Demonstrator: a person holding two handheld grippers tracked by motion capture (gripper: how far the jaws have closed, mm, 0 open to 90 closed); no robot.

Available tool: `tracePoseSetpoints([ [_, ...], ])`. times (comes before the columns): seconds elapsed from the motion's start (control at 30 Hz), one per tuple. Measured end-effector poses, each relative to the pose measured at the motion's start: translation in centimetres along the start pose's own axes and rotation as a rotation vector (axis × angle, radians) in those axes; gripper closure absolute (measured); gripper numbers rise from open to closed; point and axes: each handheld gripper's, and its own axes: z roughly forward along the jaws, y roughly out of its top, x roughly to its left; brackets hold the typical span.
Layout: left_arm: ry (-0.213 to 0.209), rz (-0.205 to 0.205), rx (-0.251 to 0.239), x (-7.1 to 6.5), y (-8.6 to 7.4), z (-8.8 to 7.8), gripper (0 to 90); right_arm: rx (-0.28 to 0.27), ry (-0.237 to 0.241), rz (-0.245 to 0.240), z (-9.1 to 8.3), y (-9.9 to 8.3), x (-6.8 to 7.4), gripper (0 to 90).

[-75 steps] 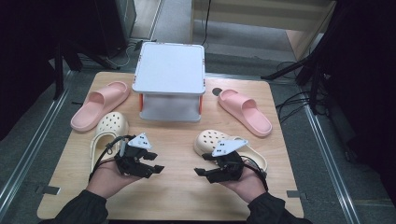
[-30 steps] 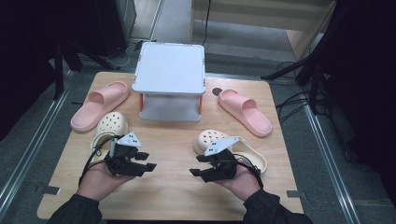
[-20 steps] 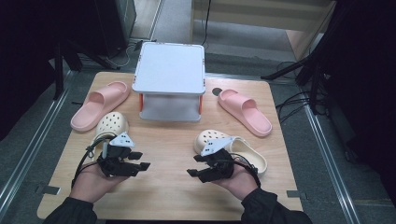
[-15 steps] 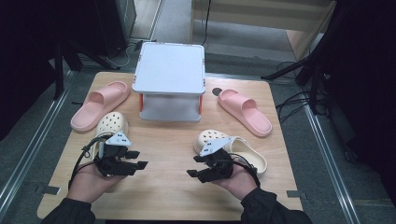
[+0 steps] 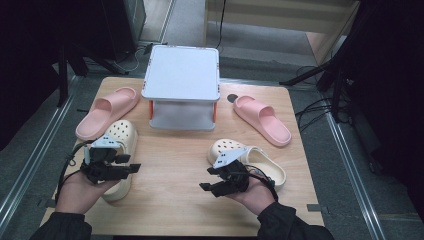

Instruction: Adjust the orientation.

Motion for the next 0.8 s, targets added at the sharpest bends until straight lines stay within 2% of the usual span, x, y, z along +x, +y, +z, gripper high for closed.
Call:
tracePoseSetpoints([
  [0.1, 0.015, -0.019, -0.004, 0.6, -0.2, 0.0, 47.0, 0.002, -0.003, 0.002, 0.0, -0.1, 0.0, 42.8],
  [0.2, 0.047, -0.067, -0.014, 1.6, -0.5, 0.1, 47.1, 0.003, -0.004, 0.002, 0.0, -0.1, 0.0, 42.6],
  [0.23, 0.047, -0.067, -0.014, 1.6, -0.5, 0.1, 47.1, 0.003, -0.004, 0.002, 0.0, -0.1, 0.0, 42.6],
  [0.27, 0.063, -0.075, -0.006, 1.9, -0.5, 0.3, 47.1, 0.002, -0.005, -0.001, 0.0, -0.1, 0.0, 42.6],
  [0.37, 0.076, -0.079, 0.006, 2.2, -0.6, 0.7, 47.1, 0.005, -0.006, 0.002, 0.0, -0.2, 0.0, 42.6],
  [0.53, 0.106, -0.136, 0.029, 3.1, -0.6, 2.2, 47.1, 0.01, -0.005, -0.003, 0.1, -0.2, 0.1, 42.5],
  [0.8, 0.118, -0.161, 0.036, 3.9, -0.1, 3.8, 47.2, 0.014, -0.011, 0.002, 0.1, -0.3, 0.1, 42.2],
])
